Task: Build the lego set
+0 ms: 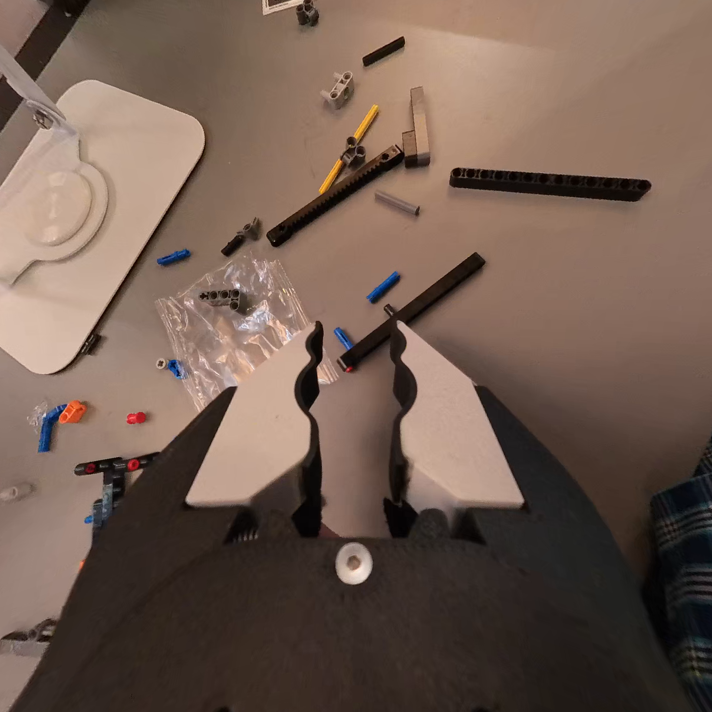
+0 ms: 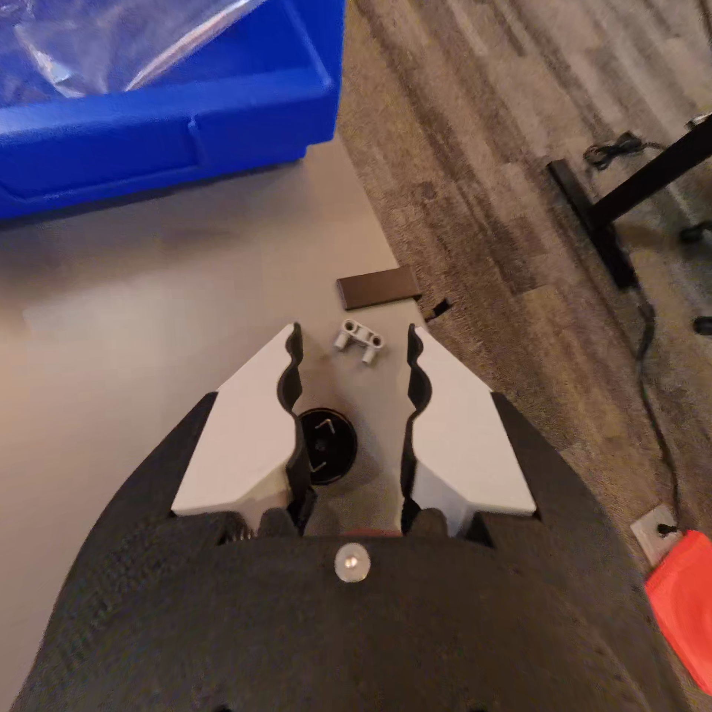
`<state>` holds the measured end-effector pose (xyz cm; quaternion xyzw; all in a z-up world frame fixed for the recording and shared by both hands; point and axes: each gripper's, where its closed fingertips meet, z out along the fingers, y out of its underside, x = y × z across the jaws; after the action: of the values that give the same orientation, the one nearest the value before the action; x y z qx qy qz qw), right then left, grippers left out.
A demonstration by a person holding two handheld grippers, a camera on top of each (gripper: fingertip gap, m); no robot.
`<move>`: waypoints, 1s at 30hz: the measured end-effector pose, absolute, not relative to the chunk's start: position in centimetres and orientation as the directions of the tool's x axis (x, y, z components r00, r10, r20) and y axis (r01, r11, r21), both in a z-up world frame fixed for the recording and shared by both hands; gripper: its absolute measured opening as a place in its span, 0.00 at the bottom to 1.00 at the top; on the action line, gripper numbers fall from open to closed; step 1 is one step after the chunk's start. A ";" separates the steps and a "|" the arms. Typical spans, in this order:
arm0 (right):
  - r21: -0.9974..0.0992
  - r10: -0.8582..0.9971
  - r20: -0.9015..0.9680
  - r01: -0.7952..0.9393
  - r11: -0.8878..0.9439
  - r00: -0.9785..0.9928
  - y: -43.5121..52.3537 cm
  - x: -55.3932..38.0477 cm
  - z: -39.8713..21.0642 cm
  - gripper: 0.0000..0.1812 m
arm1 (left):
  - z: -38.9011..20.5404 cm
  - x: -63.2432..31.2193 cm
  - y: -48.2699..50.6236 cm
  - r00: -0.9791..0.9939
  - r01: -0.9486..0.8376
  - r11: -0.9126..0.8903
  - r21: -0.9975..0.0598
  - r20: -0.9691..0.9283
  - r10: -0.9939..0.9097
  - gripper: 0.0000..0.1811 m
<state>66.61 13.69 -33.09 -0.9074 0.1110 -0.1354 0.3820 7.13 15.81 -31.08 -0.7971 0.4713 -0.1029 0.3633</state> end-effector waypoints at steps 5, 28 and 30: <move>-0.722 -0.307 0.158 -0.102 -0.684 0.938 14.0 66.1 -33.3 0.12 | -30.7 7.3 16.1 0.533 -0.676 -0.285 -0.680 -0.184 -0.826 0.18; -0.802 -0.260 0.090 -0.085 -0.592 0.961 12.4 58.8 -32.9 0.26 | -29.8 7.6 16.4 0.512 -0.700 -0.261 -0.665 -0.212 -0.833 0.17; -0.813 -0.244 0.005 -0.138 -0.565 0.970 12.5 58.1 -33.0 0.17 | -29.9 7.9 16.4 0.505 -0.701 -0.255 -0.666 -0.210 -0.837 0.17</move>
<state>58.08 12.54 -33.00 -0.8828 0.1081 -0.0584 0.4534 7.92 16.40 -29.91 -0.7867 0.4889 -0.0933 0.3652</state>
